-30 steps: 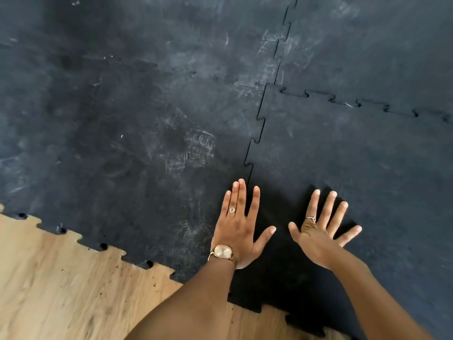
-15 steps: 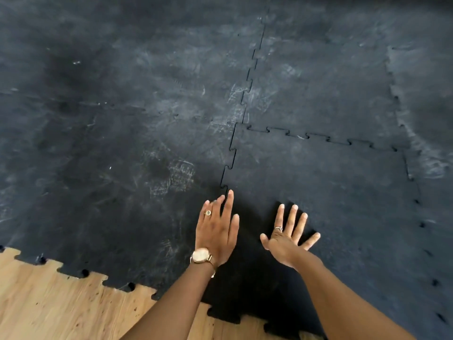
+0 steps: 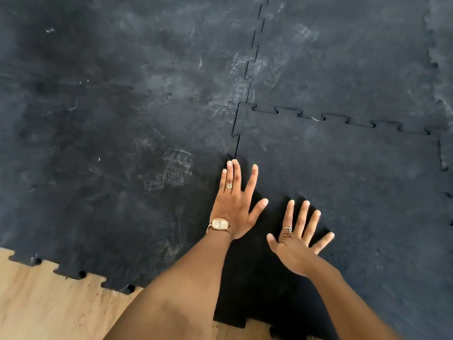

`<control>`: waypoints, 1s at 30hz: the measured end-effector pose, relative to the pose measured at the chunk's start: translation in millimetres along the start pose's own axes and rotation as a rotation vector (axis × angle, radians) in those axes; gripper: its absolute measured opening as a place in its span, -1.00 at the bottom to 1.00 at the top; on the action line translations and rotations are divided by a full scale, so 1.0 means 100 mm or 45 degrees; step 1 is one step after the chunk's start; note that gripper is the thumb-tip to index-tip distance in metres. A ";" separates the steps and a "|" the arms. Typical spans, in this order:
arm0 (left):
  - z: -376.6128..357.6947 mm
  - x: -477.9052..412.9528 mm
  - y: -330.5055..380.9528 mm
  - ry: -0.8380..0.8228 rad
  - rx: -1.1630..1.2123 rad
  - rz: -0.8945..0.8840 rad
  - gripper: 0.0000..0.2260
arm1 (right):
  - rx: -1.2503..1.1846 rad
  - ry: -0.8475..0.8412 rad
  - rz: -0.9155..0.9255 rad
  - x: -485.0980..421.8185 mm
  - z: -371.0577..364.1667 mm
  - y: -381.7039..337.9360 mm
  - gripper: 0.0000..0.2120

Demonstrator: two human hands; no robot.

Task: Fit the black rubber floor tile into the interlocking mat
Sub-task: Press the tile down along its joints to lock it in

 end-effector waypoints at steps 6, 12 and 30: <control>-0.02 -0.01 -0.01 -0.059 -0.002 -0.003 -0.35 | -0.002 -0.031 -0.048 0.02 0.02 -0.02 -0.10; 0.29 -0.19 -0.09 0.080 0.083 0.128 -0.35 | -0.030 0.003 -0.032 0.09 0.07 -0.07 -0.12; 0.11 -0.49 -0.08 -0.054 -0.109 0.048 -0.20 | -0.035 -0.028 -0.005 -0.01 0.02 0.02 -0.16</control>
Point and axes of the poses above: each hand's wrist, its own x-axis away from the middle knuckle, its own z-axis out of the back of the hand, y = z × x, the point moved 10 cm from there along -x, towards the middle knuckle, and after that the axes turned 7 degrees about z, right-handed, at the moved point
